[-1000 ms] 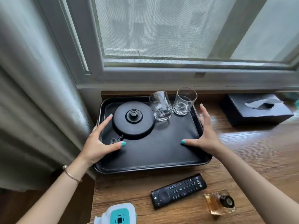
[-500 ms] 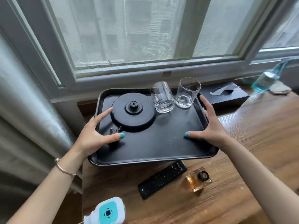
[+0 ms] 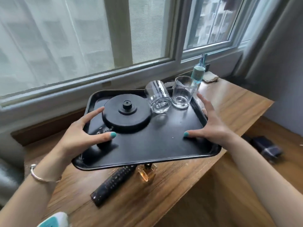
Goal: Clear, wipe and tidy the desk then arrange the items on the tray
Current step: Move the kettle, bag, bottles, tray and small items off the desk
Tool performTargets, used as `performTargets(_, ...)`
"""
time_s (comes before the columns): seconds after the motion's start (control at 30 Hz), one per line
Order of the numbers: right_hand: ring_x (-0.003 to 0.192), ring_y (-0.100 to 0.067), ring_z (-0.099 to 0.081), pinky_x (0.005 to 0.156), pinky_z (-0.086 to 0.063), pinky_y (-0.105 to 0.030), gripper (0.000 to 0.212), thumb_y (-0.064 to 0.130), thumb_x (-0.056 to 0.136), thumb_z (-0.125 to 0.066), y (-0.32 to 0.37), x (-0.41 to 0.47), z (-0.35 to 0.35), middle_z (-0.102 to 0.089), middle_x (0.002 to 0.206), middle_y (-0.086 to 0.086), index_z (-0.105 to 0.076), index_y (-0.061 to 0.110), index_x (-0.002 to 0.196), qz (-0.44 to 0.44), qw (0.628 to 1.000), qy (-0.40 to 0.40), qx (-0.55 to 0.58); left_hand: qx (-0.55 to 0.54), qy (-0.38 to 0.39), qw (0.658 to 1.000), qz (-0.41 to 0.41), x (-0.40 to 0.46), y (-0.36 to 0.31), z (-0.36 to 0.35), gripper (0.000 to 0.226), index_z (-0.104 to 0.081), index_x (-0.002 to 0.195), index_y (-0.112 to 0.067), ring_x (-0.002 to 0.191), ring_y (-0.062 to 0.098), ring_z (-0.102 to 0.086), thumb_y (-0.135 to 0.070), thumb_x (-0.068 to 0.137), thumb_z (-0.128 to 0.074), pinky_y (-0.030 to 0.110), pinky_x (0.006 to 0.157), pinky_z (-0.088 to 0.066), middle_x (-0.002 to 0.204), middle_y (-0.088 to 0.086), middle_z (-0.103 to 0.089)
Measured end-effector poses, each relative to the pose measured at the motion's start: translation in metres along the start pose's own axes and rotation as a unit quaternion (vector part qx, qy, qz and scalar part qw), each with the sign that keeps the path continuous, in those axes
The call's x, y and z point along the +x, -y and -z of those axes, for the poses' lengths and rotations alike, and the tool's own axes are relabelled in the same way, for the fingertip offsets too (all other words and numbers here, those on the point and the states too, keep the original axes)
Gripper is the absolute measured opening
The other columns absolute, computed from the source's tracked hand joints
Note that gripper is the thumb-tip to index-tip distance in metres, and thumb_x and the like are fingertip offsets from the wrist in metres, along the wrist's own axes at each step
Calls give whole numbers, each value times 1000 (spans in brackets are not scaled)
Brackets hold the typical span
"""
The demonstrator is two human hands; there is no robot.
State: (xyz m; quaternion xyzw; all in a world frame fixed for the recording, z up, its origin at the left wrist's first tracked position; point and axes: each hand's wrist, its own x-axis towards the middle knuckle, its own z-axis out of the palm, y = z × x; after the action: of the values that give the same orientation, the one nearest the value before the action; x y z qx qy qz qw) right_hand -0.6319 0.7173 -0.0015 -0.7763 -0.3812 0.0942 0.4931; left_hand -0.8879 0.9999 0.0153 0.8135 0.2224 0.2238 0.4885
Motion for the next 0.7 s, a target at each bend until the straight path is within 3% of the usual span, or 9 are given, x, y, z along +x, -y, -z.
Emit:
performTargets(0.1,112,41,-15,88,-17,11,133,32,45,-94,-12,-21,37,-15,130,49,-16,39,153,3,1000,-14,-7,-5,6,1000,-19,-1,-22,-34,84,-56,125,-46,89,-35,-45,-33,47,-86,-11,69,-31,106,-40,-52)
performTargets(0.2,114,40,-15,90,-18,11,131,23,51,-96,-24,-42,79,-14,131,49,-15,40,153,0,1000,-14,-12,-12,19,1000,-16,-4,-40,-71,89,-55,127,-51,97,-26,-51,-36,45,-87,-1,79,-37,108,-41,-55)
performTargets(0.27,118,37,-18,93,-18,9,130,21,53,-96,-33,-57,108,-17,133,46,-15,40,153,-2,1000,-21,-13,-9,29,999,-20,-5,-51,-99,91,-52,127,-56,97,-26,-51,-39,45,-88,0,79,-37,104,-45,-55)
performTargets(0.37,134,15,-24,112,-23,-10,130,22,52,-96,-47,-80,150,-26,148,29,-15,42,152,-20,999,-30,3,-20,48,998,-37,-5,-67,-146,91,-51,127,-55,91,-27,-53,-36,45,-88,-4,72,-39,98,-47,-58)
performTargets(0.43,140,3,-28,118,-27,-27,130,22,52,-96,-60,-98,175,-29,154,16,-15,45,151,-33,999,-38,16,-28,68,996,-41,-4,-77,-177,94,-51,127,-56,95,-21,-56,-35,44,-90,4,78,-41,108,-38,-61)
performTargets(0.53,138,7,-31,118,-28,-33,131,24,52,-96,-81,-120,207,-32,153,15,-13,47,151,-46,997,-51,20,-24,89,995,-42,-1,-92,-219,100,-48,123,-64,99,-18,-54,-51,35,-95,10,81,-39,118,-34,-53)
performTargets(0.6,139,-2,-35,117,-30,-38,133,25,50,-97,-96,-133,227,-34,154,9,-11,52,149,-64,996,-60,22,-19,93,994,-49,3,-98,-246,104,-45,123,-67,105,-16,-52,-62,29,-89,15,89,-38,120,-38,-50)
performTargets(0.7,140,-12,-37,116,-32,-44,137,34,45,-98,-118,-147,253,-35,154,5,-7,62,143,-94,992,-76,23,-46,108,991,-60,11,-106,-284,109,-44,127,-64,111,-19,-50,-61,26,-87,19,95,-37,120,-46,-50)
